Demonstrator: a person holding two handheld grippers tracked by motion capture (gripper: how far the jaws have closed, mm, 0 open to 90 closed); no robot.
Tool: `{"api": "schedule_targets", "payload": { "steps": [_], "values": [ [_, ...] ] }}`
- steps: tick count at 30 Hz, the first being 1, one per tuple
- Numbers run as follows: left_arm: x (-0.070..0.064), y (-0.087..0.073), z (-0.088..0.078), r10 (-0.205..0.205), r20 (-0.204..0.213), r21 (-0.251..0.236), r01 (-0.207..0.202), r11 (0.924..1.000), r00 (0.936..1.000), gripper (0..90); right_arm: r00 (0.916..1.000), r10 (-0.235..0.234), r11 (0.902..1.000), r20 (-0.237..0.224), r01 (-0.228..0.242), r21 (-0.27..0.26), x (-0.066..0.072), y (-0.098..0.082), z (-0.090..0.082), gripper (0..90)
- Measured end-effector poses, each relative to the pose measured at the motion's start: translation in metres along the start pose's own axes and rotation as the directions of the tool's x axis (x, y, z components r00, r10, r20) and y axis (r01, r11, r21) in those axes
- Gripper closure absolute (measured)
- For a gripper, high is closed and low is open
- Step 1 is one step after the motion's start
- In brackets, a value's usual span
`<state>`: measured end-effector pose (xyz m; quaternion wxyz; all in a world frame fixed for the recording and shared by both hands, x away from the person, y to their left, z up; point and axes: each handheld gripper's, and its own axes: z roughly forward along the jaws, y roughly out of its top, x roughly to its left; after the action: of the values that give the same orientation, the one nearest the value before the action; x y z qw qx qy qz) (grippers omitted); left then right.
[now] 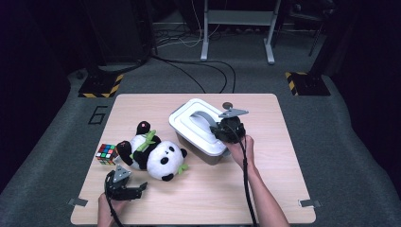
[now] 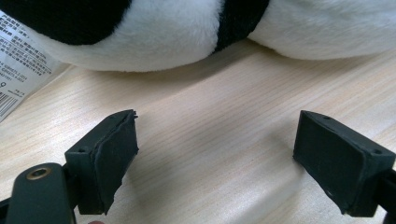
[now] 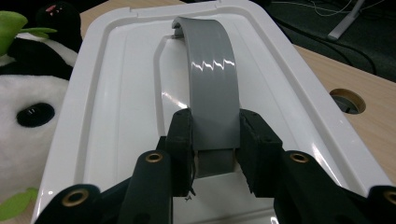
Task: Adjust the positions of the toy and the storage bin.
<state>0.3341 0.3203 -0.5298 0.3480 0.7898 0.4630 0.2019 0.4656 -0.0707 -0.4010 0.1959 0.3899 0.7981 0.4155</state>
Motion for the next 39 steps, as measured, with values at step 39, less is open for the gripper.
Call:
{"api": "schedule_targets", "payload": {
  "steps": [39],
  "values": [
    [0.000, 0.000, 0.000, 0.000, -0.002, -0.002, 0.000, 1.0000, 1.0000, 13.4, 0.9961, -0.088, 0.9955, 0.004, 0.088, 0.035, 0.009, 0.043, 0.019, 66.6]
  ]
}}
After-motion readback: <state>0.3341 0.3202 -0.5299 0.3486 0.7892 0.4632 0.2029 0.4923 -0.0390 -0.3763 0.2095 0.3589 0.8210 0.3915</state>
